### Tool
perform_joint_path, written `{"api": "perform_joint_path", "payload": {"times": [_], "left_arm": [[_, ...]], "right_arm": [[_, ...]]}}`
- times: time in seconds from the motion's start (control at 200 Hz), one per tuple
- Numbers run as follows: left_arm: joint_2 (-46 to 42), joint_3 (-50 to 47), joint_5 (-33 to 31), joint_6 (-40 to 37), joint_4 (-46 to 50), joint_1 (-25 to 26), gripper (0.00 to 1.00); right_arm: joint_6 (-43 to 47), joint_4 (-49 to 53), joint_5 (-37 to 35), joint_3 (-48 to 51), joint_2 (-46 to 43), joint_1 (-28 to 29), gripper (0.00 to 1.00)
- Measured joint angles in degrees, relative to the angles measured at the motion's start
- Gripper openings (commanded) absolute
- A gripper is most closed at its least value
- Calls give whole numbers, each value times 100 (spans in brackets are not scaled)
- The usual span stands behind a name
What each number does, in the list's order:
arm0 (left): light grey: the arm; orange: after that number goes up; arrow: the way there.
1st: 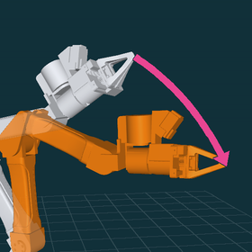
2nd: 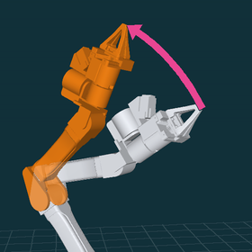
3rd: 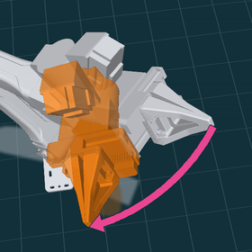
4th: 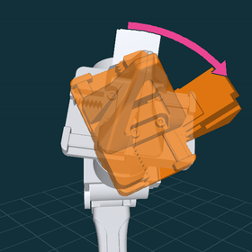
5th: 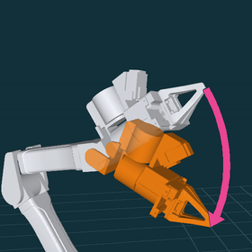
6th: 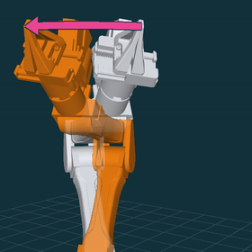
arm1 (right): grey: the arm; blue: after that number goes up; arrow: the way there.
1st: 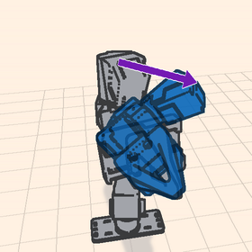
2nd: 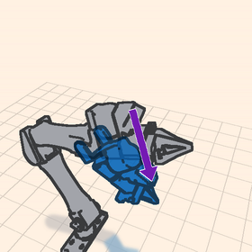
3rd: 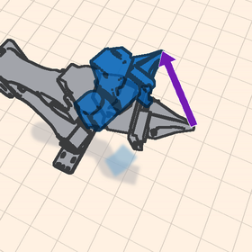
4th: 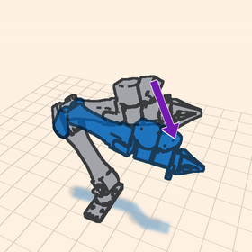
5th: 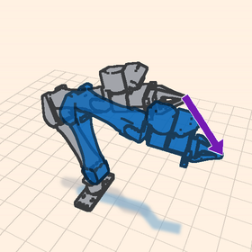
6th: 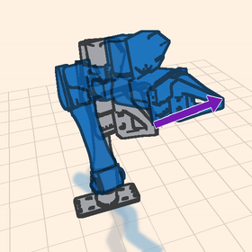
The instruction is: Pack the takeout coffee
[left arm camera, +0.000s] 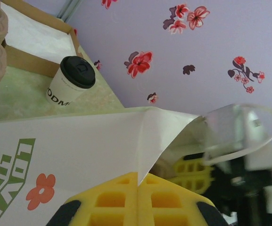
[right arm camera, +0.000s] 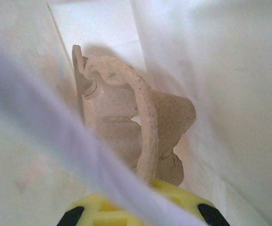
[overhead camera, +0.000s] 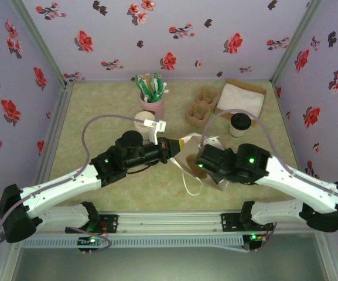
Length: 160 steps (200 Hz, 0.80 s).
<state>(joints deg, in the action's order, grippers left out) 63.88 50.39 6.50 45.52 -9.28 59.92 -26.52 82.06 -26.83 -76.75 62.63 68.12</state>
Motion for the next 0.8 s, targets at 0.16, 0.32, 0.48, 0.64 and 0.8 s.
{"api": "perform_joint_path", "payload": {"times": [0.16, 0.32, 0.48, 0.64, 0.8], "left_arm": [[-37, -107, -291, 85, 9, 24, 0], [-142, -306, -651, 184, -13, 66, 0], [-229, -446, -1069, 236, -133, 190, 0], [-352, -599, -1541, 238, -361, 398, 0], [-463, -763, -2055, 240, -555, 623, 0]], "right_arm": [[0, -83, 28, -332, -498, 0, 0], [-7, -175, 96, -590, -927, 0, 0], [-155, -317, 133, -796, -1331, 0, 0], [-511, -348, 133, -1032, -1517, 0, 0], [-1091, -348, 133, -1110, -1436, 0, 0]]}}
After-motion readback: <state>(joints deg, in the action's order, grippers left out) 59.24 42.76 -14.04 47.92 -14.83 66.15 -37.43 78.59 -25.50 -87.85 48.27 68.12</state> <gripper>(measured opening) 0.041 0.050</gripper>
